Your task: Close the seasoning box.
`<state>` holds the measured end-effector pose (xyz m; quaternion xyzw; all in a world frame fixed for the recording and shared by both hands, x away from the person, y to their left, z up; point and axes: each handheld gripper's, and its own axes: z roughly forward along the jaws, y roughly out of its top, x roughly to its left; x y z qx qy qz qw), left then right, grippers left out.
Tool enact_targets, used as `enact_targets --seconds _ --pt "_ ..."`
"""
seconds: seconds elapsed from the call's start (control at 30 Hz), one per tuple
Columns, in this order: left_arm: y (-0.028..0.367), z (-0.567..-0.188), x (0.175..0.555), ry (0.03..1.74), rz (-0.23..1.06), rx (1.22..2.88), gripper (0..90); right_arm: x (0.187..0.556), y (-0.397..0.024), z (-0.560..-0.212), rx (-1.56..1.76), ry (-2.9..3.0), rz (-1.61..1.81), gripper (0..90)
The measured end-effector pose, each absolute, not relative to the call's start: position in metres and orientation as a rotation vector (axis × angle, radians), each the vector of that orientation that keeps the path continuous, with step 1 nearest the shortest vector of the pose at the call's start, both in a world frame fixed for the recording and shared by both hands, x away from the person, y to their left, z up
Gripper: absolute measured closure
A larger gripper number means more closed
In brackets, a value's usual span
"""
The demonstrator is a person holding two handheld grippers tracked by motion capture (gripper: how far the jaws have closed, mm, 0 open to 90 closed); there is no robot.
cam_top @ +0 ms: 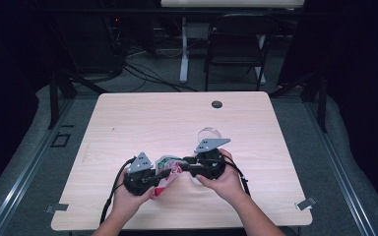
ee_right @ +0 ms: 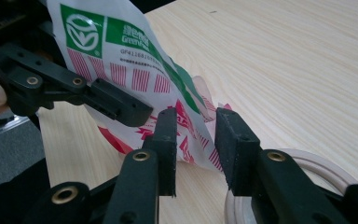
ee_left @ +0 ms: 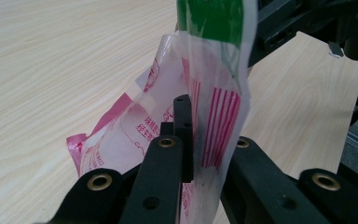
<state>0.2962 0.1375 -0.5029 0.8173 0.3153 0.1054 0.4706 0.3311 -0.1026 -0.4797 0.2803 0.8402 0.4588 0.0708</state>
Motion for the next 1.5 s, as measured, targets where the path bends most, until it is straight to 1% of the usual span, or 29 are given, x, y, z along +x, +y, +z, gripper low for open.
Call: enact_targets --seconds 0.13,0.23,0.33,0.37,0.43,0.5,0.57,0.67,0.73,0.8,0.9,1.03,1.2,1.27,1.5 --pt "0.140 -0.503 0.294 0.788 0.269 1.989 88.1 0.334 -0.099 -0.481 0.834 2.537 1.376 70.0" --pt "0.142 -0.504 0.292 0.800 0.269 1.977 87.0 0.334 -0.096 -0.481 0.821 2.546 1.367 72.5" --pt "0.143 -0.506 0.291 0.813 0.284 1.977 84.5 0.335 -0.091 -0.483 0.814 2.566 1.358 78.2" --pt "0.144 -0.507 0.290 0.818 0.295 1.975 83.7 0.336 -0.090 -0.483 0.807 2.571 1.355 81.6" --pt "0.145 -0.509 0.289 0.835 0.312 1.963 79.4 0.336 -0.089 -0.484 0.798 2.576 1.346 87.9" --pt "0.148 -0.512 0.289 0.852 0.332 1.955 71.4 0.337 -0.088 -0.484 0.795 2.577 1.350 89.8" --pt "0.150 -0.516 0.289 0.865 0.328 1.948 66.1 0.337 -0.088 -0.483 0.792 2.579 1.350 90.0" --pt "0.149 -0.525 0.289 0.905 0.343 1.983 56.6 0.337 -0.087 -0.482 0.786 2.580 1.349 90.0" --pt "0.149 -0.532 0.287 0.914 0.349 1.980 53.9 0.337 -0.087 -0.482 0.783 2.577 1.351 90.0" --pt "0.148 -0.540 0.287 0.929 0.369 1.993 49.2 0.336 -0.086 -0.482 0.780 2.577 1.352 90.0" --pt "0.148 -0.550 0.287 0.932 0.418 1.988 43.3 0.337 -0.086 -0.482 0.780 2.578 1.352 90.0" --pt "0.150 -0.559 0.289 0.955 0.426 1.958 35.2 0.337 -0.086 -0.482 0.778 2.579 1.355 90.0" --pt "0.148 -0.566 0.292 0.976 0.416 1.952 31.8 0.337 -0.086 -0.482 0.776 2.579 1.362 90.0" --pt "0.148 -0.568 0.294 0.988 0.407 1.942 29.1 0.337 -0.086 -0.482 0.776 2.577 1.362 90.0" --pt "0.145 -0.574 0.297 0.996 0.429 1.958 25.1 0.336 -0.086 -0.483 0.778 2.571 1.362 90.0"
